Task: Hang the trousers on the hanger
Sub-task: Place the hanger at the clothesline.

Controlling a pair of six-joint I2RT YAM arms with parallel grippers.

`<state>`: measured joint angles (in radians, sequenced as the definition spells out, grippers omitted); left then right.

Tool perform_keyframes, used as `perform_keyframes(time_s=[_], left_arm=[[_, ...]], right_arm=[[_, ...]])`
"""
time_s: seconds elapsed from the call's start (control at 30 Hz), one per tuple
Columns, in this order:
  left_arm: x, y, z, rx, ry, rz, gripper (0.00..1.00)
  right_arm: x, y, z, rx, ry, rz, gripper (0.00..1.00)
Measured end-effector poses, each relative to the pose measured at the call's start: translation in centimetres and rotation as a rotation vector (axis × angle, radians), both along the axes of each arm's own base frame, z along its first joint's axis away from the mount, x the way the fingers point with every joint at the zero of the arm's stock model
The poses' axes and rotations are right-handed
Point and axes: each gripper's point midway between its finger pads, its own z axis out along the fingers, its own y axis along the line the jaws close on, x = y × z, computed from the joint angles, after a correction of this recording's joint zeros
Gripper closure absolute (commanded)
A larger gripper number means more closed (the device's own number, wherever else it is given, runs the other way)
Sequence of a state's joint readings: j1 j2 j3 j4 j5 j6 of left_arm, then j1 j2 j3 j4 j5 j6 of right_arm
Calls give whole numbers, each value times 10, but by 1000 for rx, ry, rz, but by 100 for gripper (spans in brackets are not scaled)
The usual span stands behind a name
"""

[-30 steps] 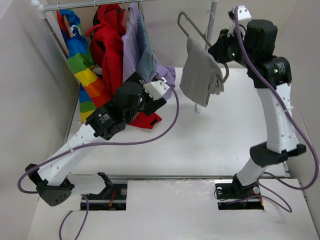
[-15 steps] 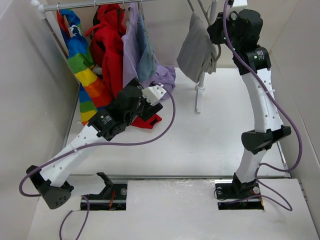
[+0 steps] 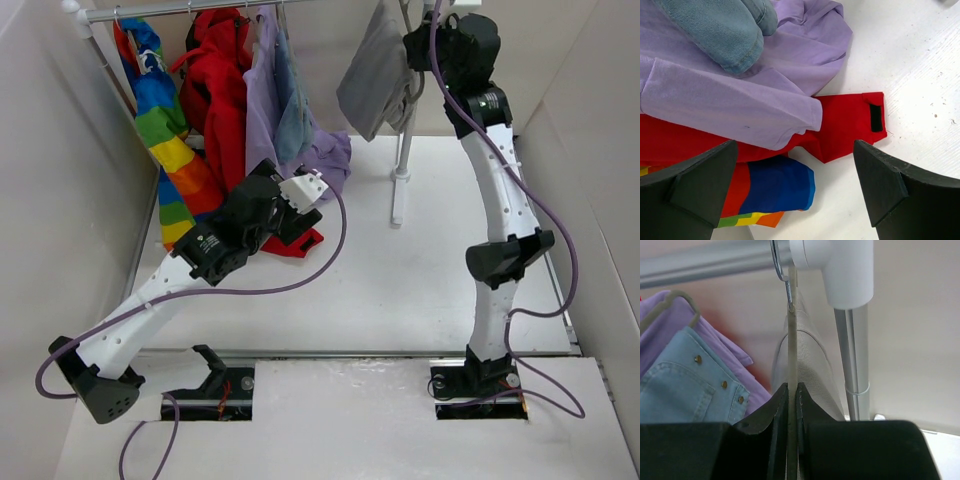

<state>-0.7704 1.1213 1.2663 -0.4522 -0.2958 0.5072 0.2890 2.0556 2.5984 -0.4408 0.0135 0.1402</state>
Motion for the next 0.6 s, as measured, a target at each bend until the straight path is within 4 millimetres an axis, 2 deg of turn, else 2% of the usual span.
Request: perform_keyframes(time_s=[0.2,0.43,0.47,0.5,0.53,0.6], left_arm=[[1,1,0,-2,2,0,1],[1,1,0,-3,3,0,1],[1,1,0,-3,3,-1,1],[1,1,0,-4,3,-2,1],[0,1,0,-5,2,-2,1],[0,2,2,-8,-1,-2,1]], right_arm=[[17,5,-25,16,48,-5,100],[21,6,-28,28,44,-9,99],[21,5,-29,29,44,-10,90],[21,6,-30,30,44,-10,55],[20,6,-31,35,47,-9,41],[16,5,-34,32,59,-9,34]])
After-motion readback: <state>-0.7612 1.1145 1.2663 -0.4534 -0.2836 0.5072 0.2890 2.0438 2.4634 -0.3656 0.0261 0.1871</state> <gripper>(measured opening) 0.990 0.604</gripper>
